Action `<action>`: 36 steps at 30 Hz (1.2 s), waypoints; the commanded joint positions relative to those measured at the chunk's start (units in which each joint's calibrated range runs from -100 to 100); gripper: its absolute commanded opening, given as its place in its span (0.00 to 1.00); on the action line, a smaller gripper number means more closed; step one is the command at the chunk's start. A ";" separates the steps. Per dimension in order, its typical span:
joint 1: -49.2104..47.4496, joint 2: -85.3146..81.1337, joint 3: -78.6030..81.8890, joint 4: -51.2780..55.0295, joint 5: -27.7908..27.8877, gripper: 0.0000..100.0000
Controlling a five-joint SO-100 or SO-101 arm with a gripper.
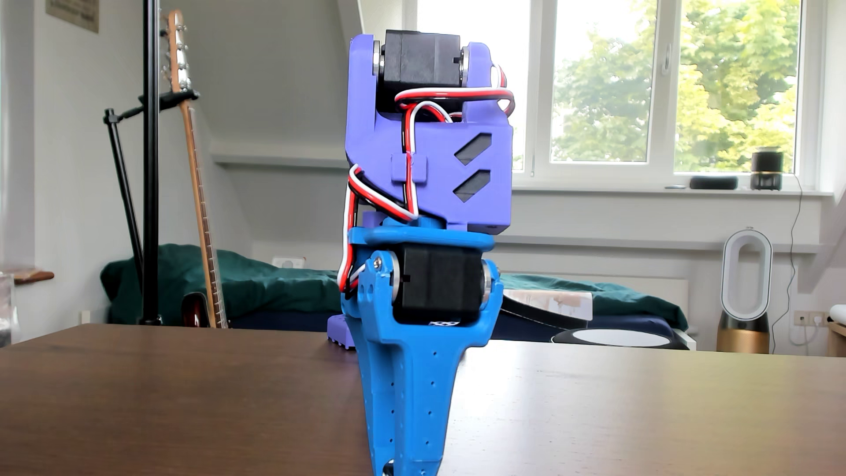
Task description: Grab the blue dice
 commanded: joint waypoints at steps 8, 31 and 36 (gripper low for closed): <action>1.55 -14.18 -14.31 3.23 -8.17 0.01; 5.56 -104.26 53.77 2.46 -12.64 0.01; 5.56 -116.07 82.70 -6.77 -12.54 0.01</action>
